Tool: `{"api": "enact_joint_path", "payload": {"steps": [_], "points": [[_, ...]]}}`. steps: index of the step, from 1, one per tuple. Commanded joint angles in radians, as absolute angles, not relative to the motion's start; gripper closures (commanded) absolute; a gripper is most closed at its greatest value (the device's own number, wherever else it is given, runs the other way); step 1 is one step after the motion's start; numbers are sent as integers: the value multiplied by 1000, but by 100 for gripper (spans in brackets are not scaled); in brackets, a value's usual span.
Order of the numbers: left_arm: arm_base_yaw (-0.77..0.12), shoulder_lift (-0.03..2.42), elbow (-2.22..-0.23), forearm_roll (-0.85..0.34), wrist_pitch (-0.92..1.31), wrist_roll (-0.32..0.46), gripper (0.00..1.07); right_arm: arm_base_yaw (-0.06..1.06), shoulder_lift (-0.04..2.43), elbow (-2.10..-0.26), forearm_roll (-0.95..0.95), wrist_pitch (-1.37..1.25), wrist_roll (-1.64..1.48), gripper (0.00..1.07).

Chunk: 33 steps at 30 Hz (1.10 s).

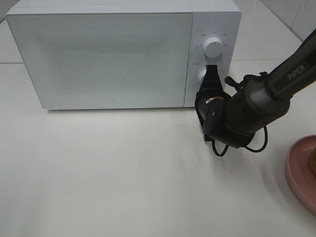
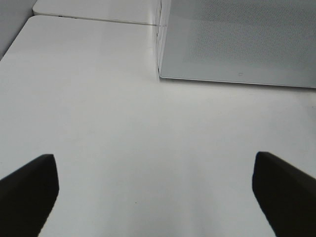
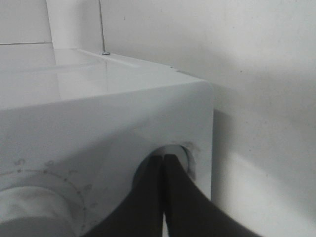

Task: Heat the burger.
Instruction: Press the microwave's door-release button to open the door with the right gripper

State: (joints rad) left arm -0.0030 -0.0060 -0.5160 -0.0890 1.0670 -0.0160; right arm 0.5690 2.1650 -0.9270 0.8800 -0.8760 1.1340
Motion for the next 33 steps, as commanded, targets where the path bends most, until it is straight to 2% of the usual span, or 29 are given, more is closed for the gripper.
{"api": "enact_joint_path", "payload": {"steps": [1, 14, 33], "points": [[-2, -23, -516, -99, 1068, -18, 7, 559, 2156, -980, 829, -1019, 1138, 107], [-2, -23, -516, -99, 1068, -18, 7, 549, 2210, -1068, 818, -1160, 1107, 107], [-2, -23, -516, -99, 1068, -18, 7, 548, 2210, -1066, 798, -1099, 1117, 107]]}}
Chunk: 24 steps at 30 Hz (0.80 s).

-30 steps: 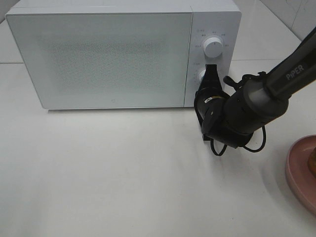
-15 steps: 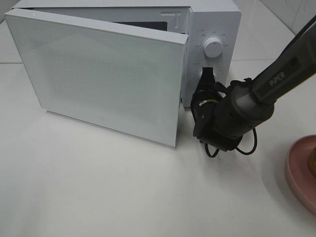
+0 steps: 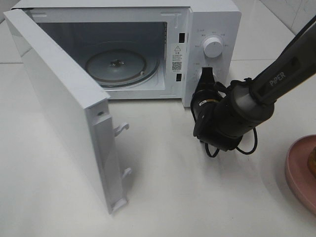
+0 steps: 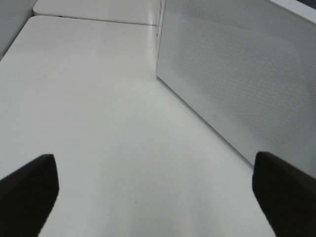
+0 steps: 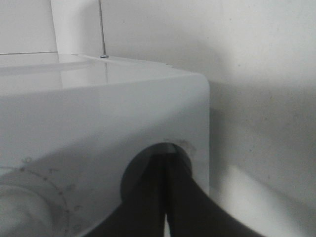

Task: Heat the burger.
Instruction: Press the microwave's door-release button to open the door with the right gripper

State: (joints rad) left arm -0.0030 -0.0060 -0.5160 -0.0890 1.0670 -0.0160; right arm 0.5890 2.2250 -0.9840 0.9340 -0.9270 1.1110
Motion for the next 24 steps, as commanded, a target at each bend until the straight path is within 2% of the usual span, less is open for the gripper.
{"api": "enact_joint_path", "payload": {"steps": [1, 24], "points": [[-2, -23, -516, -99, 1068, -18, 7, 548, 2210, -1066, 798, -1099, 1117, 107], [-2, -23, -516, -99, 1068, -18, 7, 550, 2080, -901, 771, -819, 1081, 107]]}}
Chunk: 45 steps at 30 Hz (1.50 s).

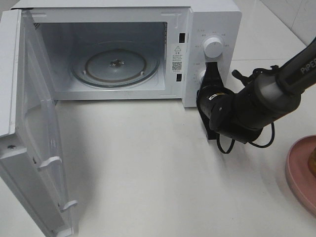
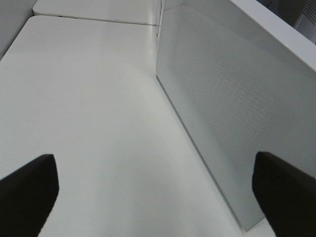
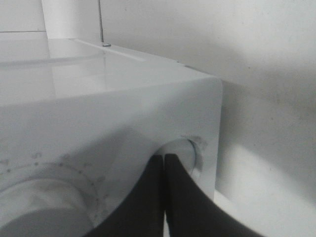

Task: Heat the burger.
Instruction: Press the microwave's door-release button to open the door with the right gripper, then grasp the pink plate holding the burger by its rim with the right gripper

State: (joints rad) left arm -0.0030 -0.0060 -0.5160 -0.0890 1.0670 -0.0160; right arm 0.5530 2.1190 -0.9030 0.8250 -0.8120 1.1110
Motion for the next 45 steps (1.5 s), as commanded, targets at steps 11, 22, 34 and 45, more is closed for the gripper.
{"api": "enact_joint_path", "payload": {"steps": [11, 22, 34, 45], "points": [[-2, -23, -516, -99, 1068, -17, 7, 550, 2004, -800, 764, -635, 922, 107], [-2, -23, -516, -99, 1068, -17, 7, 547, 1835, -722, 764, -422, 544, 107], [-2, -23, -516, -99, 1068, -17, 7, 547, 1684, -722, 714, -17, -41, 104], [-2, -23, -516, -99, 1068, -17, 7, 547, 1601, -724, 422, 289, -42, 102]]}}
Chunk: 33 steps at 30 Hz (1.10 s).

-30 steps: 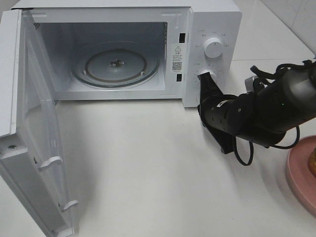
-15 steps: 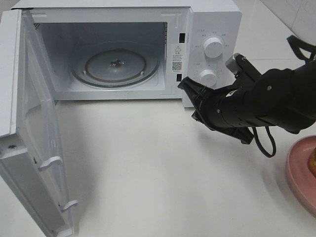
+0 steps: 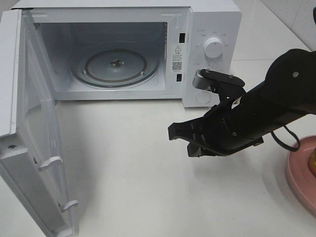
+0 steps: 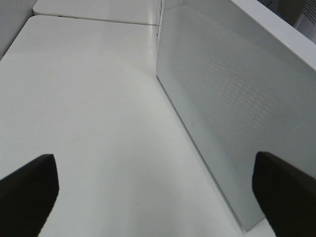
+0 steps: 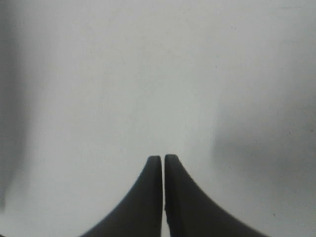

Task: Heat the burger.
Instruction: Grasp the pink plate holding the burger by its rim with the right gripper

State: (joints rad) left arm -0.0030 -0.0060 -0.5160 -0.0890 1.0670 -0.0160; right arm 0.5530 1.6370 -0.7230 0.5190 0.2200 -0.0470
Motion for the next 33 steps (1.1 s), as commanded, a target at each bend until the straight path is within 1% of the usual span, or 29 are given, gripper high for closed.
{"api": "enact_joint_path", "payload": {"steps": [1, 2, 3, 4, 6, 7, 9, 12, 13, 14, 15, 16, 17, 18, 19, 20, 21, 22, 23, 24, 25, 28, 33], "points": [[-2, -23, -516, -99, 1068, -17, 7, 547, 1601, -724, 422, 289, -42, 102], [-2, -23, -516, -99, 1068, -17, 7, 547, 1588, -729, 379, 317, -31, 101], [-2, -23, -516, -99, 1068, -17, 7, 547, 1564, -737, 294, 370, 0, 101], [-2, -23, -516, -99, 1068, -17, 7, 547, 1564, -737, 294, 370, 0, 101], [-2, -23, -516, -99, 1068, -17, 7, 505, 1520, -747, 208, 462, 54, 100], [-2, -23, -516, -99, 1068, -17, 7, 505, 1520, -747, 208, 462, 54, 100], [-2, -23, -516, -99, 1068, -17, 7, 453, 1479, -748, 134, 537, 72, 99], [-2, -23, -516, -99, 1068, -17, 7, 424, 1455, -748, 79, 580, 74, 98], [-2, -23, -516, -99, 1068, -17, 7, 391, 1433, -748, 23, 621, 83, 95], [-2, -23, -516, -99, 1068, -17, 7, 374, 1423, -748, 0, 636, 93, 93], [-2, -23, -516, -99, 1068, -17, 7, 374, 1423, -748, 0, 636, 93, 93], [-2, -23, -516, -99, 1068, -17, 7, 345, 1409, -748, -30, 659, 113, 84], [-2, -23, -516, -99, 1068, -17, 7, 334, 1404, -748, -40, 671, 120, 79], [-2, -23, -516, -99, 1068, -17, 7, 334, 1404, -748, -40, 671, 120, 79], [-2, -23, -516, -99, 1068, -17, 7, 312, 1392, -748, -61, 698, 127, 62], [-2, -23, -516, -99, 1068, -17, 7, 306, 1386, -748, -75, 709, 127, 54], [-2, -23, -516, -99, 1068, -17, 7, 306, 1386, -748, -75, 709, 127, 54], [-2, -23, -516, -99, 1068, -17, 7, 300, 1383, -748, -101, 731, 127, 34], [-2, -23, -516, -99, 1068, -17, 7, 300, 1383, -748, -101, 731, 127, 34], [-2, -23, -516, -99, 1068, -17, 7, 290, 1384, -748, -117, 752, 127, 14], [-2, -23, -516, -99, 1068, -17, 7, 287, 1384, -748, -119, 756, 127, 6], [-2, -23, -516, -99, 1068, -17, 7, 278, 1384, -748, -118, 765, 126, 4], [-2, -23, -516, -99, 1068, -17, 7, 239, 1384, -728, -117, 776, 124, 7]]}}
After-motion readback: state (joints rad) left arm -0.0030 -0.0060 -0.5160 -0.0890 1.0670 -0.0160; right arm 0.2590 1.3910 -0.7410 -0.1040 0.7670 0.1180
